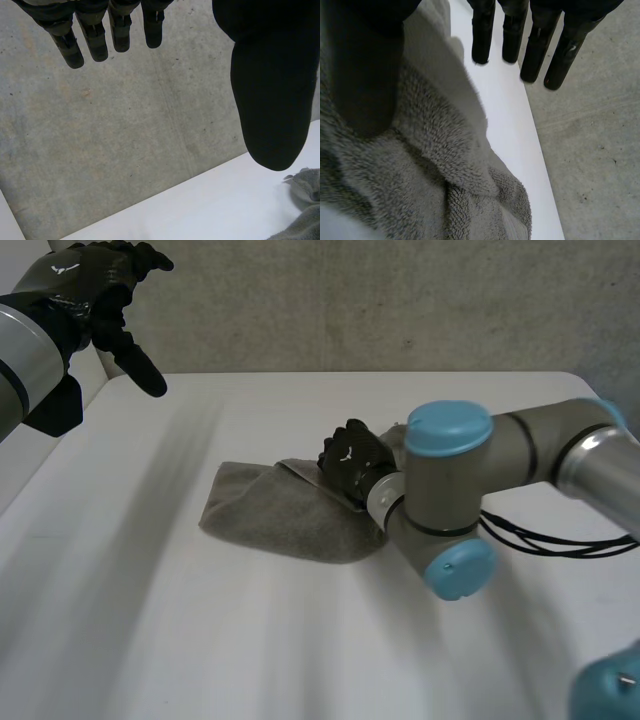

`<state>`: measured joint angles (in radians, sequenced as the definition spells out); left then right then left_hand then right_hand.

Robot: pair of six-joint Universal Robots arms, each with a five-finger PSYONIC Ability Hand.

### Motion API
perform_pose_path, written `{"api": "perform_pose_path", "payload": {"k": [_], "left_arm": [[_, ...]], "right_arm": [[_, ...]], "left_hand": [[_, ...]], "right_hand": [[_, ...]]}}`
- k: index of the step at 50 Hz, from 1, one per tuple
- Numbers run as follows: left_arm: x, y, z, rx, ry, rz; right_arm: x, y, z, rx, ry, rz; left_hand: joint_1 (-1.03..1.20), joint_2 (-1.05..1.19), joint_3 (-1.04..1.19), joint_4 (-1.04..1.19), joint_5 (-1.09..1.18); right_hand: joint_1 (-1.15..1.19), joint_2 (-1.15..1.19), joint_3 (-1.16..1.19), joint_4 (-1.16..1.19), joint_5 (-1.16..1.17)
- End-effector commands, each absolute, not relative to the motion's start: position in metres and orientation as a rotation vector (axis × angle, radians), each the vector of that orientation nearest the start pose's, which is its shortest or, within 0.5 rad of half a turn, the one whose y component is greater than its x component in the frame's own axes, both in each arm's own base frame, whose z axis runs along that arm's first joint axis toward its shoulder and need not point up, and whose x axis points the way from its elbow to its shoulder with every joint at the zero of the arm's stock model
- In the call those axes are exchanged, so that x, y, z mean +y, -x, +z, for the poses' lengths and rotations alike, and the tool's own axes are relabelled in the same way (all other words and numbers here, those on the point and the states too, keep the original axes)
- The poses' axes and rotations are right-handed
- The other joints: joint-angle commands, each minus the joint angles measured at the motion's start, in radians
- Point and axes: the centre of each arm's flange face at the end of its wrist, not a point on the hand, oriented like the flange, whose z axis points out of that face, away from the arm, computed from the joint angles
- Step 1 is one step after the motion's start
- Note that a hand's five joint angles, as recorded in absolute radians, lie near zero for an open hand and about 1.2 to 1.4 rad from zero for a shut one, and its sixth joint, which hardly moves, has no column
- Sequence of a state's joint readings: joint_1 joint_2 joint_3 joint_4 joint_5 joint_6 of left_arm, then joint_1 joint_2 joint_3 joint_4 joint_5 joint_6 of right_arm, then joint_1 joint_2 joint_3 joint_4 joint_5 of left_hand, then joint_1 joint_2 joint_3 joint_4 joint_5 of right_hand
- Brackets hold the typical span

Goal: Fold the towel.

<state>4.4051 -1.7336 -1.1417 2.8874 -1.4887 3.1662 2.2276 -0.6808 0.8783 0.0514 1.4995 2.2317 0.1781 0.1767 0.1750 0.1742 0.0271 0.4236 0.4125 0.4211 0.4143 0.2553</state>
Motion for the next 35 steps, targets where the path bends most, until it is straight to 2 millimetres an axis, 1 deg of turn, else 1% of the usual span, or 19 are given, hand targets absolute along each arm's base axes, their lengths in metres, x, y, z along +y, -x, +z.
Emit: {"api": "perform_pose_path", "payload": {"k": [1, 2, 3, 4, 5, 6, 8, 9, 11, 12, 13, 14, 16, 19, 21, 26, 29, 31, 35], "left_arm": [[-0.28, 0.235, 0.363, 2.363, -0.505, -2.397], [-0.28, 0.235, 0.363, 2.363, -0.505, -2.397], [-0.28, 0.235, 0.363, 2.362, -0.505, -2.399], [-0.28, 0.235, 0.363, 2.362, -0.505, -2.399], [-0.28, 0.235, 0.362, 2.366, -0.507, -2.396], [-0.281, 0.236, 0.361, 2.369, -0.508, -2.392], [-0.282, 0.236, 0.359, 2.375, -0.51, -2.387], [-0.284, 0.237, 0.355, 2.388, -0.51, -2.374], [-0.287, 0.238, 0.349, 2.408, -0.515, -2.356], [-0.289, 0.241, 0.343, 2.432, -0.523, -2.335], [-0.289, 0.241, 0.343, 2.432, -0.523, -2.335], [-0.292, 0.244, 0.332, 2.468, -0.539, -2.3], [-0.293, 0.25, 0.322, 2.5, -0.565, -2.273], [-0.297, 0.262, 0.302, 2.538, -0.613, -2.244], [-0.3, 0.268, 0.292, 2.555, -0.632, -2.23], [-0.307, 0.285, 0.248, 2.587, -0.68, -2.208], [-0.307, 0.291, 0.236, 2.592, -0.704, -2.209], [-0.307, 0.298, 0.215, 2.616, -0.746, -2.189], [-0.305, 0.303, 0.197, 2.681, -0.81, -2.139]], "right_arm": [[-0.293, -0.4, 0.145, 1.737, 1.898, -2.035], [-0.292, -0.4, 0.148, 1.735, 1.908, -2.041], [-0.292, -0.4, 0.148, 1.735, 1.908, -2.041], [-0.293, -0.398, 0.155, 1.739, 1.896, -2.057], [-0.293, -0.394, 0.169, 1.736, 1.873, -2.087], [-0.293, -0.394, 0.169, 1.736, 1.873, -2.087], [-0.286, -0.383, 0.206, 1.727, 1.792, -2.152], [-0.286, -0.382, 0.206, 1.727, 1.791, -2.153], [-0.275, -0.366, 0.247, 1.734, 1.592, -2.205], [-0.275, -0.366, 0.248, 1.734, 1.59, -2.206], [-0.27, -0.355, 0.271, 1.73, 1.454, -2.234], [-0.27, -0.355, 0.271, 1.73, 1.452, -2.234], [-0.257, -0.334, 0.311, 1.697, 1.208, -2.248], [-0.25, -0.326, 0.326, 1.675, 1.131, -2.241], [-0.241, -0.308, 0.349, 1.63, 1.008, -2.215], [-0.234, -0.284, 0.363, 1.623, 0.982, -2.198], [-0.221, -0.275, 0.368, 1.614, 0.998, -2.18], [-0.217, -0.271, 0.369, 1.611, 1.003, -2.182], [-0.217, -0.258, 0.363, 1.652, 0.992, -2.183]], "left_hand": [[0.006, 0.007, 0.009, 0.01, -0.017], [0.006, 0.007, 0.009, 0.01, -0.017], [0.006, 0.007, 0.009, 0.01, -0.017], [0.006, 0.007, 0.009, 0.01, -0.017], [0.006, 0.007, 0.009, 0.01, -0.017], [0.006, 0.007, 0.009, 0.01, -0.017], [0.006, 0.007, 0.009, 0.01, -0.017], [0.006, 0.007, 0.009, 0.01, -0.017], [0.006, 0.007, 0.009, 0.01, -0.017], [0.006, 0.007, 0.009, 0.01, -0.017], [0.006, 0.007, 0.009, 0.01, -0.017], [0.006, 0.007, 0.009, 0.01, -0.017], [0.006, 0.007, 0.009, 0.01, -0.017], [0.006, 0.007, 0.009, 0.01, -0.017], [0.006, 0.007, 0.009, 0.01, -0.017], [0.009, 0.01, 0.012, 0.013, -0.015], [0.009, 0.01, 0.012, 0.013, -0.015], [0.009, 0.01, 0.012, 0.013, -0.015], [0.027, 0.028, 0.03, 0.031, 0.003]], "right_hand": [[0.436, 0.448, 0.439, 0.446, 0.43], [0.774, 0.785, 0.776, 0.783, 0.767], [0.777, 0.788, 0.78, 0.786, 0.771], [0.971, 0.982, 0.973, 0.98, 0.965], [0.973, 0.984, 0.975, 0.982, 0.966], [0.973, 0.984, 0.975, 0.982, 0.966], [0.973, 0.984, 0.975, 0.982, 0.966], [0.973, 0.984, 0.975, 0.982, 0.966], [0.973, 0.984, 0.975, 0.982, 0.966], [0.973, 0.984, 0.975, 0.982, 0.966], [0.973, 0.984, 0.975, 0.982, 0.966], [0.973, 0.984, 0.975, 0.982, 0.966], [0.973, 0.984, 0.975, 0.982, 0.966], [0.973, 0.984, 0.975, 0.982, 0.966], [0.973, 0.984, 0.975, 0.982, 0.966], [0.973, 0.984, 0.975, 0.982, 0.966], [0.973, 0.984, 0.975, 0.982, 0.966], [0.973, 0.984, 0.975, 0.982, 0.966], [0.973, 0.984, 0.975, 0.982, 0.966]]}}
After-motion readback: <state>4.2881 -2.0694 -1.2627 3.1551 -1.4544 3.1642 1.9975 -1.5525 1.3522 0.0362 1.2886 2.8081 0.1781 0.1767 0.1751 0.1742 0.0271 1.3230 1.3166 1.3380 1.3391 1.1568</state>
